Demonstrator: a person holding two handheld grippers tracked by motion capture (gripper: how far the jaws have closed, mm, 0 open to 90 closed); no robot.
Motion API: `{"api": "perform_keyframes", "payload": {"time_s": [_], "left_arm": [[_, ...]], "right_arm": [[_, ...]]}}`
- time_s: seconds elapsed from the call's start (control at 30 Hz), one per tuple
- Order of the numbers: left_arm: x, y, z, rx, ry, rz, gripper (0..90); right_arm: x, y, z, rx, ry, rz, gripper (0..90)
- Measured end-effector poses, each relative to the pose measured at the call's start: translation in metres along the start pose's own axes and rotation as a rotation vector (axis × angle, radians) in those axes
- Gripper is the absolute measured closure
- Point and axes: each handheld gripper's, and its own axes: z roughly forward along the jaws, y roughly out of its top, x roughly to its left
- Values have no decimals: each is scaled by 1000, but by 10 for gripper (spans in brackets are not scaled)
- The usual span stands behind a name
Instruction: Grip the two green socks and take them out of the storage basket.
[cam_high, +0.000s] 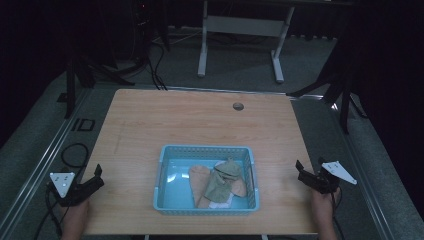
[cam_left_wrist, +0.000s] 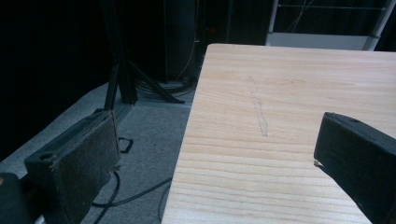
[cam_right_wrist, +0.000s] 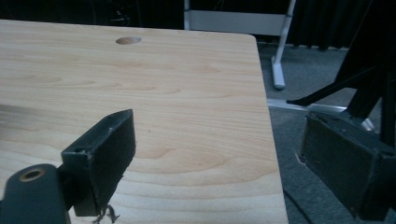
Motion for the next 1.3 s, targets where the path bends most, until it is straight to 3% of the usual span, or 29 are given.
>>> {"api": "perform_keyframes", "payload": {"time_s": [0.17, 0.2, 0.37, 0.43, 0.57, 0.6, 0.7, 0.77, 0.83, 1.03, 1.1, 1.3], "left_arm": [[1, 0, 0, -3, -1, -13, 4], [1, 0, 0, -2, -5, -13, 4], [1, 0, 0, -2, -11, -11, 4], [1, 0, 0, -1, -11, -10, 4], [1, 0, 1, 3, -20, -9, 4], [1, 0, 1, 3, -21, -9, 4], [1, 0, 0, 4, -30, -9, 4], [1, 0, 1, 5, -34, -10, 4], [1, 0, 1, 5, -36, -10, 4], [1, 0, 1, 8, -37, -11, 4], [1, 0, 1, 7, -39, -11, 4], [1, 0, 1, 7, -40, -9, 4]], "right_arm": [[-10, 1, -2, 19, 63, 55, 103], [-12, 1, -3, 16, 99, 59, 103], [-21, 4, -8, 18, 227, 22, 103], [-23, 6, -9, 37, 286, -11, 103], [-23, 12, -12, 95, 384, -128, 104], [-23, 14, -13, 117, 414, -152, 146], [-19, 21, -13, 204, 483, -213, 139], [-15, 26, -13, 256, 502, -259, 139], [-12, 31, -13, 312, 544, -278, 140], [5, 49, -15, 483, 598, -422, 140], [12, 57, -15, 553, 610, -490, 144], [28, 71, -12, 696, 641, -588, 148]]}}
